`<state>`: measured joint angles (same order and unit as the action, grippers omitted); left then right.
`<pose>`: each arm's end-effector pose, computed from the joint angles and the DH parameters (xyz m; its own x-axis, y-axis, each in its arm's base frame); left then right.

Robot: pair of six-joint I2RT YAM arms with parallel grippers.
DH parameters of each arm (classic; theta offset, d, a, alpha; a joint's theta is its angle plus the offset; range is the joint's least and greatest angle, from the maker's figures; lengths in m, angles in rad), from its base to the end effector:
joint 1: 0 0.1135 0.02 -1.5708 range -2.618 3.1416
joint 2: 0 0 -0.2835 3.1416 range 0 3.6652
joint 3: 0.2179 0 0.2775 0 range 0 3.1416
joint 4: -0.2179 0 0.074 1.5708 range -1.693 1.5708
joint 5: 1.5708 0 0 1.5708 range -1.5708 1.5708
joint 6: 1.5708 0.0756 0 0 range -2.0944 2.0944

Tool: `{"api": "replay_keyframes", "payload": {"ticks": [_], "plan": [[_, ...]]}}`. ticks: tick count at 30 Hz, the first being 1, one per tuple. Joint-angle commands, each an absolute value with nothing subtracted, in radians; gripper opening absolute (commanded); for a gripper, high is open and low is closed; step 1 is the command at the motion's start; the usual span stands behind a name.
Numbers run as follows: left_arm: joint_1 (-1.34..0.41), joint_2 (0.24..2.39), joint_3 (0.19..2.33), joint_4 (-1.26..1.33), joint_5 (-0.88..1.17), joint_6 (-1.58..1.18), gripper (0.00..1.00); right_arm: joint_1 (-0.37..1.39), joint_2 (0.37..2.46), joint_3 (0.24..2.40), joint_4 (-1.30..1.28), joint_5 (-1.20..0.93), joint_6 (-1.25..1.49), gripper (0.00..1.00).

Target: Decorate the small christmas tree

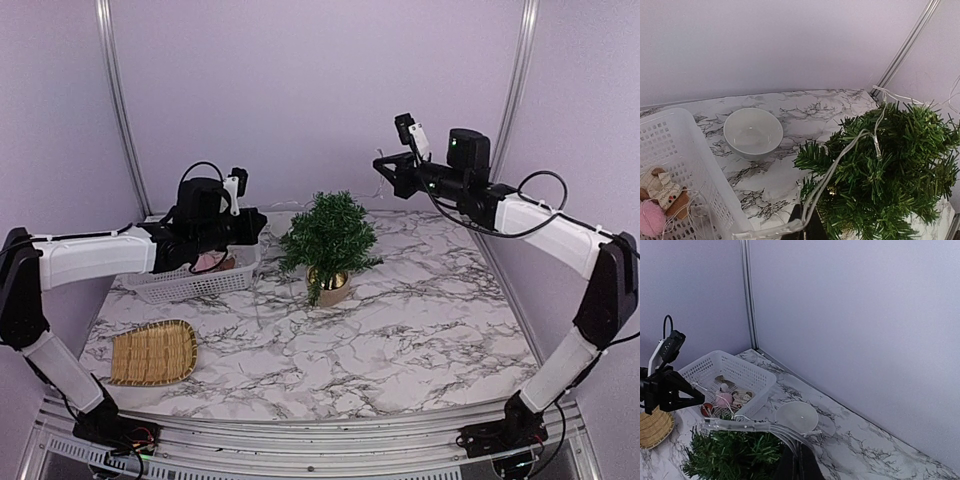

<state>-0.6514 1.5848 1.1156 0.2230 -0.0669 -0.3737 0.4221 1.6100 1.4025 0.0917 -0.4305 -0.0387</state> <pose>0.3511 -0.2613 0.2915 -0.3825 -0.1664 -0.9089 0.4444 0.8292 -0.3389 0.3979 0.2133 0.3832 -0.0763 -0.0728 -0.9944 -0.7540 0.6569 0.0098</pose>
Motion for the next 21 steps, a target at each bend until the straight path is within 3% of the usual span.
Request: {"api": "replay_keyframes", "payload": {"ticks": [1,13,21], "plan": [[-0.647,1.532,1.106,0.183,-0.016,-0.329,0.00,0.427,1.479,1.346,0.077,-0.504,0.021,0.00],[-0.661,1.548,1.129,0.179,0.076,-0.297,0.00,0.549,1.399,1.253,-0.055,-0.474,0.099,0.00],[-0.669,1.549,1.133,0.181,0.081,-0.286,0.00,0.619,1.421,1.202,0.043,-0.528,0.236,0.00]]}}
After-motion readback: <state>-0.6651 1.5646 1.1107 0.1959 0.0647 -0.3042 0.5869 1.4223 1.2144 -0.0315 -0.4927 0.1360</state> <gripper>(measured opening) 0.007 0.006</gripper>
